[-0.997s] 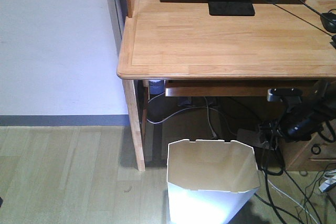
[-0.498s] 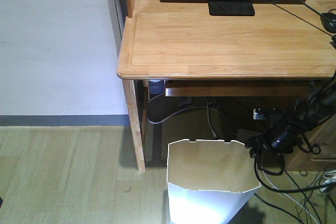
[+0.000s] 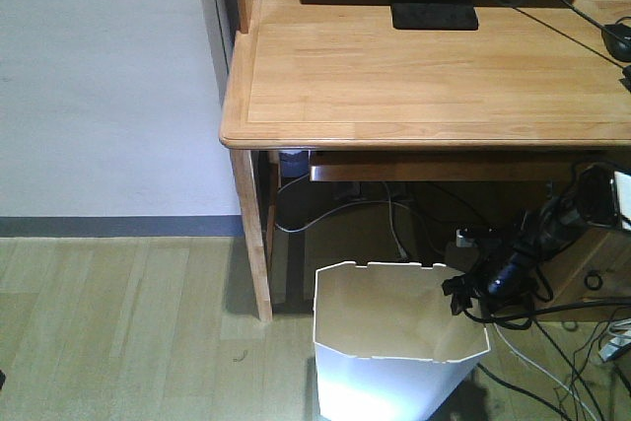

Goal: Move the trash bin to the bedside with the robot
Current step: 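Close the right gripper on the bin rim and lift it slightly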

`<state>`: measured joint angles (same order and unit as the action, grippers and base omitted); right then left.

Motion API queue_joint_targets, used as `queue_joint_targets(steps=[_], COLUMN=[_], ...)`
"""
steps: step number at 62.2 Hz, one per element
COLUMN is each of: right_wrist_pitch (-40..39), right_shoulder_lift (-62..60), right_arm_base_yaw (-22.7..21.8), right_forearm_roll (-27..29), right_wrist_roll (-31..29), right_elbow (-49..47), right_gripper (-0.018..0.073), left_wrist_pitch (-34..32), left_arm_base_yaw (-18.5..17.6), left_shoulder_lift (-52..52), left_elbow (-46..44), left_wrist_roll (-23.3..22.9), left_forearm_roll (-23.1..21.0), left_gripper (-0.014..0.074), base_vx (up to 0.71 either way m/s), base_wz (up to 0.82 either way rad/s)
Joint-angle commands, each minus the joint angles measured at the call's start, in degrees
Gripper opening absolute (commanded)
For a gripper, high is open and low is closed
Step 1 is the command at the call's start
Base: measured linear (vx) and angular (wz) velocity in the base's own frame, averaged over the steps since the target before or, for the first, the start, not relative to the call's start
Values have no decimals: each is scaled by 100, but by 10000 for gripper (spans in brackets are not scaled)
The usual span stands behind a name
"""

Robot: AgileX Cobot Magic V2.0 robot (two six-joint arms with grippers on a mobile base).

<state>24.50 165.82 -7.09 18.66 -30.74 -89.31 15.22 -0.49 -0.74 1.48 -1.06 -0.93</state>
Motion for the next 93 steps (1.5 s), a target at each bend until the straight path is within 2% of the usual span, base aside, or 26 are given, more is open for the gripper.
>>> queue_joint_targets(steps=[1, 12, 21, 31, 41, 47, 63, 74, 84, 93], right_wrist_pitch=[260, 533, 783, 1150, 1343, 1371, 1397, 916, 1000, 1054], right_shoulder_lift=[-83, 300, 614, 921, 933, 867, 419, -237, -897, -1595], right_arm_base_yaw=[-23, -23, -23, -23, -28, -28, -28, -58, -203, -384], right_forearm_roll=[10, 10, 82, 100, 187, 371, 1164, 1713, 2502, 2878], right_wrist_roll=[-24, -24, 15, 89, 93, 11, -794, -1409, -2260, -2815], right_elbow=[-359, -900, -1311, -1731, -1839, -1821, -1579, -793, -81, 644], right_gripper=[526, 517, 442, 284, -18, -12, -6, -5, -5, -5], left_wrist_pitch=[-397, -397, -397, -397, -397, -397, -397, -397, -397, -397], left_arm_base_yaw=[-34, -34, -34, -34, -34, -34, -34, -34, -34, -34], left_shoulder_lift=[-76, -76, -76, -76, -76, -76, -76, -76, -76, -76], left_elbow=[107, 107, 107, 107, 107, 107, 107, 107, 107, 107], left_wrist_roll=[-25, -25, -25, -25, -25, -25, -25, -25, -25, -25], left_forearm_roll=[-13, -13, -13, -13, -13, -13, -13, -13, -13, -13], left_gripper=[-6, -6, -6, -6, -6, -6, -6, -6, -6, -6], base_vx=[0, 0, 0, 0, 0, 0, 0, 0, 0, 0], base_wz=[0, 0, 0, 0, 0, 0, 0, 0, 0, 0])
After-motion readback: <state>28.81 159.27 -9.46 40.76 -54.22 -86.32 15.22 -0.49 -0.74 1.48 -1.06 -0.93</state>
